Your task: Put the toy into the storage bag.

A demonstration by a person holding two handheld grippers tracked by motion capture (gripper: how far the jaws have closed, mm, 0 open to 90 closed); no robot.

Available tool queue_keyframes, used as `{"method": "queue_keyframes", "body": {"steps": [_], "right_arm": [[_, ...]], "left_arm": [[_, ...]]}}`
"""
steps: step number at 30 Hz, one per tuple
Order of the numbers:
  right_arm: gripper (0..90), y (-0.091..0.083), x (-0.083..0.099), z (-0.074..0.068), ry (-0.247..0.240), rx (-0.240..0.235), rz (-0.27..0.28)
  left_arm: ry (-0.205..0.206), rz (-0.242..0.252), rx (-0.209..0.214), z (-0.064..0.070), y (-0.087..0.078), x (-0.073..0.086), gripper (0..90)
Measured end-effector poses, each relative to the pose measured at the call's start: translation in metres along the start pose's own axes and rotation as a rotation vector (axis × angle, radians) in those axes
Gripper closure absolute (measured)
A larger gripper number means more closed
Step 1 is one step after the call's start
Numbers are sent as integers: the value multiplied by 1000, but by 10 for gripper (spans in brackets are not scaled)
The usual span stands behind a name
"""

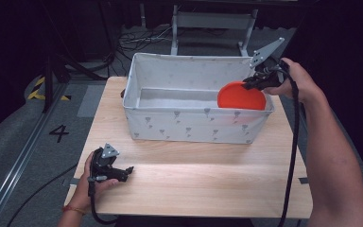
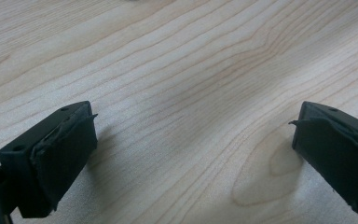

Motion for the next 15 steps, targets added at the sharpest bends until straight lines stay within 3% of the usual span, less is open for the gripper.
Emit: {"method": "queue_keyframes", "body": {"steps": [7,15], "right_arm": [[819,22,-3,-10,-59,-63,-111],[817,38,-10,-14,-96,-92,-217]], "left_arm": [[1,-1,0,0,0,0,1],[1,-1,1,0,0,0,1]]}}
Point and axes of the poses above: each handheld gripper's, and its own axes: y roughly forward along the jaws, x roughly out of its underside, z roughly to its right, the point moved 1 cm from there along y, roughly forward along the jaws, and after that the axes turned 1 degree about -y, right-handed, at the moved point
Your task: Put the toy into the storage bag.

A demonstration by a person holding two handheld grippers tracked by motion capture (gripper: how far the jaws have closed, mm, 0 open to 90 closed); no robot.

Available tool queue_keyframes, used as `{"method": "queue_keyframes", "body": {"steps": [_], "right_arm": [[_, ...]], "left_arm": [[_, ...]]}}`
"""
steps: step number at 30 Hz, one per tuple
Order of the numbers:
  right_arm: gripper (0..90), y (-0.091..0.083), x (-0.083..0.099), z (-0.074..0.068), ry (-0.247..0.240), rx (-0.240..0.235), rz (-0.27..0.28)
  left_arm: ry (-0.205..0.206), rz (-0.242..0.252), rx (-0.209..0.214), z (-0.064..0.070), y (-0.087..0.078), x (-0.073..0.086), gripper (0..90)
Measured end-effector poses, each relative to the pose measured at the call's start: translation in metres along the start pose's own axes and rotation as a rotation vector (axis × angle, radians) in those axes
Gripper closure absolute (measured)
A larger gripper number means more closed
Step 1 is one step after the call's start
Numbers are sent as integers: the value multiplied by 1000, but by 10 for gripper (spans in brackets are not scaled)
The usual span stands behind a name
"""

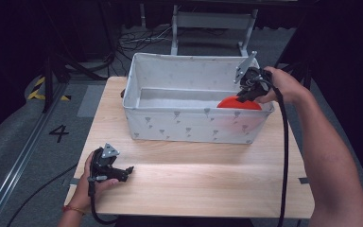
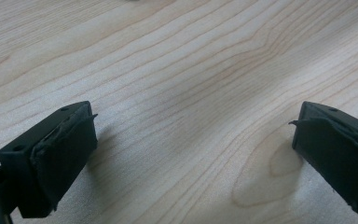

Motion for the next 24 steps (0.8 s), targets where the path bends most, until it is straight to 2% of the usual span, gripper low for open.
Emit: {"method": "queue_keyframes", "body": {"steps": [6,9,13,20,24], "right_arm": [[816,12,-5,1,-22,-9,-66],[815,20,-8,1,-32,-38,-94],[813,30,-11,3,-27,-54,-141],[812,37,-12,4,-19,-79,-160],[806,42,-9,5,-11,-109,-186]], "left_arm": [[0,0,-1,0,0,0,1],[1,0,2,0,0,0,1],[0,0,3,0,0,0,1],[0,0,3,0,0,0,1],[0,0,3,0,0,0,1]]}}
Point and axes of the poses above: each handheld gripper's, and its own axes: y roughly forward along the jaws, x roughly out of its underside, z roughly to its right, the point moved 1 cm from there along y, roughly forward along the jaws, and after that the axes turned 1 degree about -y, right-handed, at the moved point
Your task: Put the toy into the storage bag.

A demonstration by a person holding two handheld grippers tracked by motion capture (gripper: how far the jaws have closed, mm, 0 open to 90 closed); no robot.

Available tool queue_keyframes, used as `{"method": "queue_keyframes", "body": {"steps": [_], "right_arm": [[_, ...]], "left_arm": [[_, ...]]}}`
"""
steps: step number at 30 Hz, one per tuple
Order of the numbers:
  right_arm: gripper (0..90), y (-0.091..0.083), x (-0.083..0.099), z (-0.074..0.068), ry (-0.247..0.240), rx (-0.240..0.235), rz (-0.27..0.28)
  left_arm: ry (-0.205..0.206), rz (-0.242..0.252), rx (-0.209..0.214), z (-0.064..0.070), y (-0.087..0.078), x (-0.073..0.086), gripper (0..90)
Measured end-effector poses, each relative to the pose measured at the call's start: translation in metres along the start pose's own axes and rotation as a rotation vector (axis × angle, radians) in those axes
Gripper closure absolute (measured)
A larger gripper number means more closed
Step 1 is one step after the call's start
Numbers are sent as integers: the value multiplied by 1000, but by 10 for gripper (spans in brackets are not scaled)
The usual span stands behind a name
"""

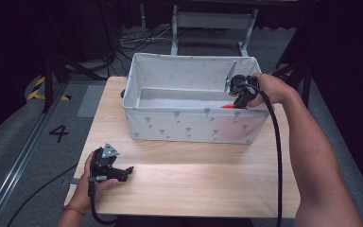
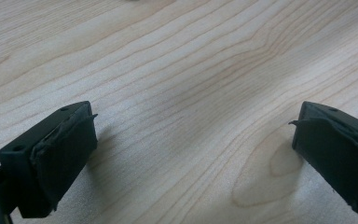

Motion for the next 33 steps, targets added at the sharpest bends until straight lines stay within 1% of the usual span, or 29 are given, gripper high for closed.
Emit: {"method": "queue_keyframes", "body": {"steps": [1,3,6,11,13,14,15,17,19,20,21,22,23,24,25,26,27,28,29,30,31,32,33], "right_arm": [[803,2,1,0,4,-12,-14],[795,5,2,-2,-13,-46,-29],[796,5,2,-4,-12,-60,-30],[794,5,2,-5,-10,-59,-33],[770,3,3,-6,-2,-46,-15],[769,2,4,-6,0,-51,-6],[759,1,4,-6,-1,-45,-1],[720,-2,6,-7,11,-19,10],[705,-4,8,-7,18,-6,33],[681,-5,9,-8,19,6,45],[654,-7,11,-7,32,22,57],[639,-8,12,-7,40,25,63],[592,-9,14,-8,52,39,76],[572,-10,15,-7,65,55,84],[568,-12,16,-8,75,59,94],[568,-12,16,-8,75,59,94],[513,-14,19,-8,83,83,117],[513,-14,19,-8,83,83,117],[506,-16,21,-8,105,89,130],[488,-18,23,-9,108,98,150],[466,-19,25,-9,119,106,156],[466,-19,25,-9,119,106,156],[449,-20,26,-8,130,112,161]], "left_arm": [[-1,0,1,0,0,0,1],[0,0,0,0,0,0,1],[0,-1,2,0,0,0,1],[1,-1,2,0,0,0,1],[0,-1,2,0,0,0,1],[0,-1,2,0,0,0,1],[0,-1,-3,0,0,0,1],[0,-1,2,0,0,0,1],[-1,-1,3,0,0,0,1],[0,-2,2,0,0,0,1],[0,-2,2,0,0,0,1],[0,-1,-3,0,0,0,1],[0,-2,2,0,0,0,1],[1,-2,2,0,0,0,1],[0,-1,2,0,0,0,1],[0,-1,2,0,0,0,1],[0,-2,1,0,0,0,1],[1,-1,2,0,0,0,1],[0,-2,2,0,0,0,1],[0,-1,-1,0,0,0,1],[0,-2,2,0,0,0,1],[0,-2,2,0,0,0,1],[0,-1,2,0,0,0,1]]}}
Point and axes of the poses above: each handheld gripper's, and its own axes: y roughly forward along the jaws, x roughly out of its underside, z roughly to its right, the point moved 1 cm from there along y, roughly forward along the jaws, and after that the axes turned 1 degree about -y, right-handed, at the moved point
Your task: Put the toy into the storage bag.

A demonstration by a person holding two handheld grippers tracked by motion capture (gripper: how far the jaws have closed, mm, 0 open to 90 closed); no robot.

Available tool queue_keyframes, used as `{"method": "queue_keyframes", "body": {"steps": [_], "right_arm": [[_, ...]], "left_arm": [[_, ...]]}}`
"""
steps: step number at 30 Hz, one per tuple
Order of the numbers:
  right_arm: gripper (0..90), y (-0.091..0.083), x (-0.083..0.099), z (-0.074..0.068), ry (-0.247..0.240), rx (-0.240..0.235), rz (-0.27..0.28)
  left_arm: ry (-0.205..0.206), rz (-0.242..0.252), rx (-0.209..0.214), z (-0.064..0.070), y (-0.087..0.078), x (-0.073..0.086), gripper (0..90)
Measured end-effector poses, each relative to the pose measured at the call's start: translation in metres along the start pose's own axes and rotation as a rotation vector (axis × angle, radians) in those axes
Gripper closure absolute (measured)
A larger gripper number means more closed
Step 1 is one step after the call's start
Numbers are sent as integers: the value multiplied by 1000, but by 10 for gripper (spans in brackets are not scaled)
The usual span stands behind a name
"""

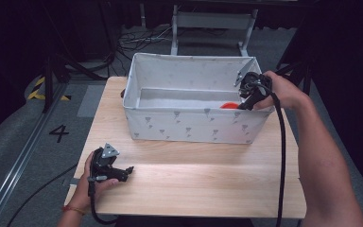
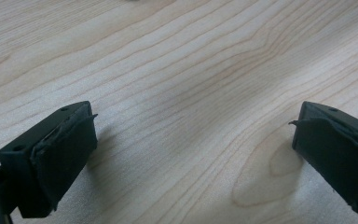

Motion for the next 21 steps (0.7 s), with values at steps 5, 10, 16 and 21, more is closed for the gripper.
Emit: {"method": "queue_keyframes", "body": {"steps": [5,10,16,21], "right_arm": [[383,-11,5,-3,45,34,85],[331,-24,9,-10,86,70,181],[305,-37,17,-17,133,120,274],[272,-43,27,-22,211,173,324]], "left_arm": [[0,0,0,0,0,0,1],[0,0,-1,0,0,0,1],[0,0,-1,0,0,0,1],[0,-1,-5,0,0,0,1]]}}
Point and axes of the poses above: each handheld gripper's, and its own axes: y roughly forward along the jaws, x roughly out of its underside, z roughly to its right, the point moved 1 cm from there along y, roughly forward along the jaws, and after that the axes turned 1 degree about -y, right-handed, at the moved point
